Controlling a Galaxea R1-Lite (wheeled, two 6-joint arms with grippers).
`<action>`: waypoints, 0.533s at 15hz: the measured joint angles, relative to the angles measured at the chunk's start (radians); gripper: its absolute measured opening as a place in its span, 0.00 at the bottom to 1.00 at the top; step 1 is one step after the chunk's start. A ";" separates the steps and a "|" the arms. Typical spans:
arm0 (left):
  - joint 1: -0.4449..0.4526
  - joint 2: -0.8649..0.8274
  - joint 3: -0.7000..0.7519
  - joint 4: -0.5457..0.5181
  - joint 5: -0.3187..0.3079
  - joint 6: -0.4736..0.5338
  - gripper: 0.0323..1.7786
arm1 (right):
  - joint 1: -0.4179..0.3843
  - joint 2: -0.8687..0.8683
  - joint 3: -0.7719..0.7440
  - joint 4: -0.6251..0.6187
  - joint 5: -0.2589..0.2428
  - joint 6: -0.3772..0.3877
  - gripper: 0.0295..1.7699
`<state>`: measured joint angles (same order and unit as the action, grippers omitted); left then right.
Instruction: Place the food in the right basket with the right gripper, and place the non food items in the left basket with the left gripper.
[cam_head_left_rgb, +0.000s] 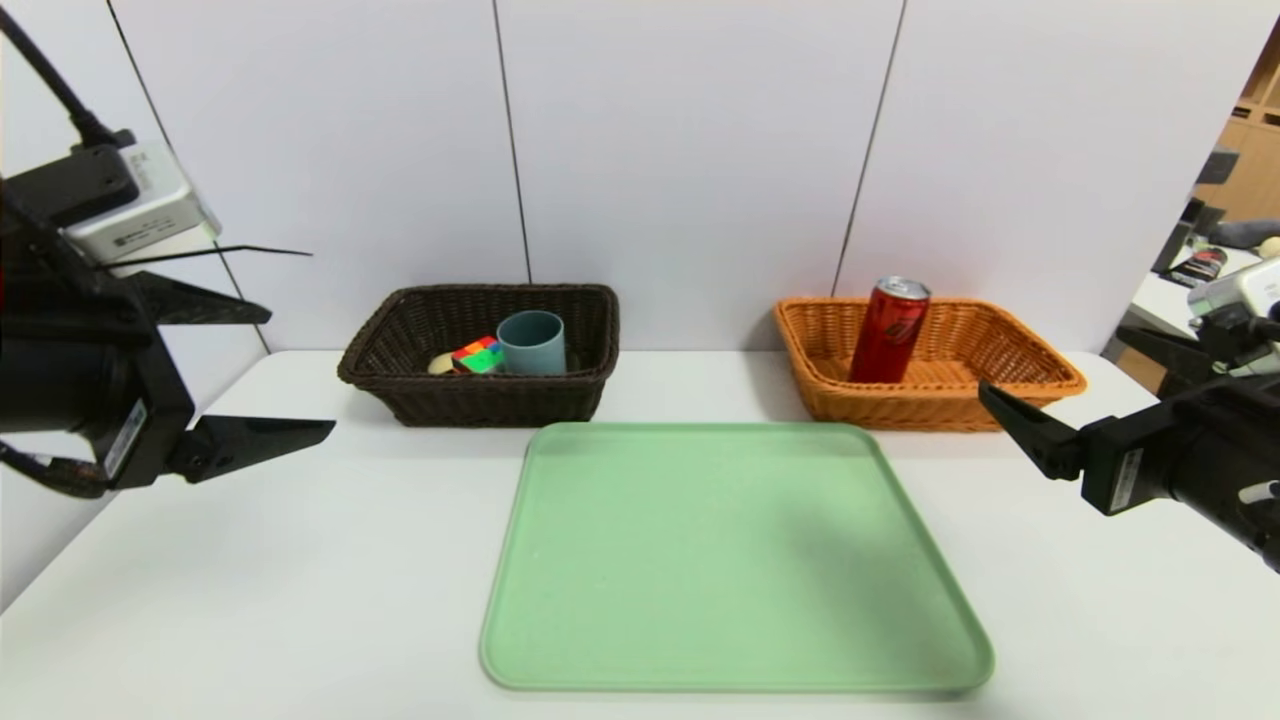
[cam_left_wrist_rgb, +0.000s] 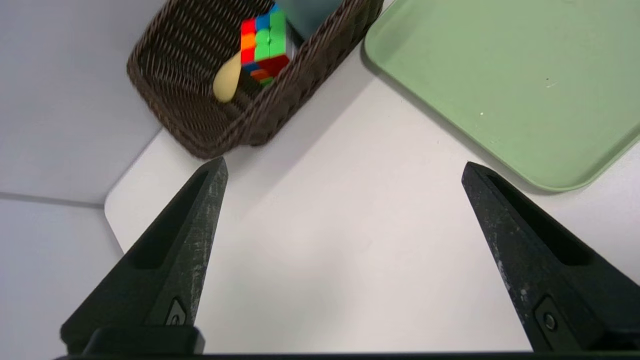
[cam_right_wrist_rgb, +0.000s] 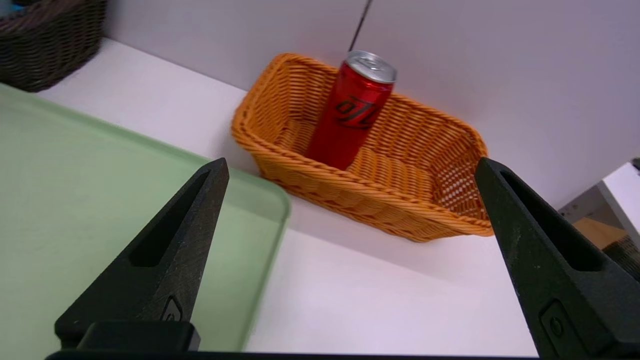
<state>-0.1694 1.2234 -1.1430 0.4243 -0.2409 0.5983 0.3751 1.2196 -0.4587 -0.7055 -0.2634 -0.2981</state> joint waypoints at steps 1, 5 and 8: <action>0.000 -0.047 0.063 -0.031 0.034 -0.061 0.93 | -0.027 0.001 -0.003 -0.001 0.018 0.001 0.96; 0.047 -0.234 0.297 -0.167 0.103 -0.226 0.94 | -0.130 -0.009 -0.009 -0.007 0.036 0.009 0.96; 0.153 -0.403 0.438 -0.230 0.104 -0.273 0.95 | -0.176 -0.039 -0.002 0.002 0.016 0.022 0.96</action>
<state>-0.0168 0.8202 -0.7051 0.1947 -0.1366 0.3255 0.1991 1.1809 -0.4609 -0.7038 -0.2472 -0.2760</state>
